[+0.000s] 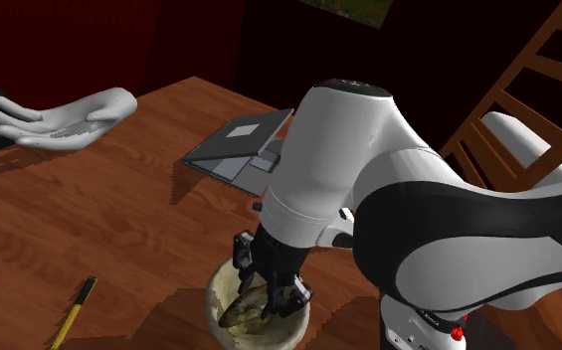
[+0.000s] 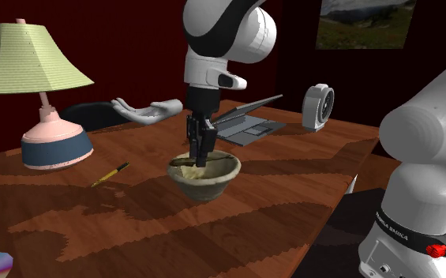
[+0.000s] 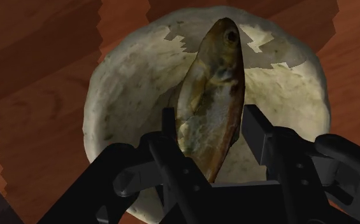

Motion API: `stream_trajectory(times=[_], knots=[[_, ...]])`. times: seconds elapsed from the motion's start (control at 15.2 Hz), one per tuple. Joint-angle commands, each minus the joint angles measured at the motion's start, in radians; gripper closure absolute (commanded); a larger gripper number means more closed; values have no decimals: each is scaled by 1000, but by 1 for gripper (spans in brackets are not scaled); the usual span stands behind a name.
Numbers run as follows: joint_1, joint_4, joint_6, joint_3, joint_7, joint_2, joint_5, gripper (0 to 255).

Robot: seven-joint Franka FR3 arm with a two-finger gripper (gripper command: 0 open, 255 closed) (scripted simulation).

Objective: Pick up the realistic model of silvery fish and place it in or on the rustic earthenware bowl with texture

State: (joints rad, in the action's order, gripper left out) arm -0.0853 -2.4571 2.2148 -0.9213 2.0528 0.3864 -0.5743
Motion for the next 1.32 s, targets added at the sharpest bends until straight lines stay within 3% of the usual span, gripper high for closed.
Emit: stream_trajectory(times=[0.0,0.33,0.4,0.73,0.99,1.25], knots=[[0,-4,6,-3,0,-2,-1,255],[0,-4,6,-3,0,-2,-1,255],[0,-4,6,-3,0,-2,-1,0],[0,-4,6,-3,0,-2,-1,0],[-22,57,-148,85,-12,86,3,0],[-22,57,-148,85,-12,86,3,0]])
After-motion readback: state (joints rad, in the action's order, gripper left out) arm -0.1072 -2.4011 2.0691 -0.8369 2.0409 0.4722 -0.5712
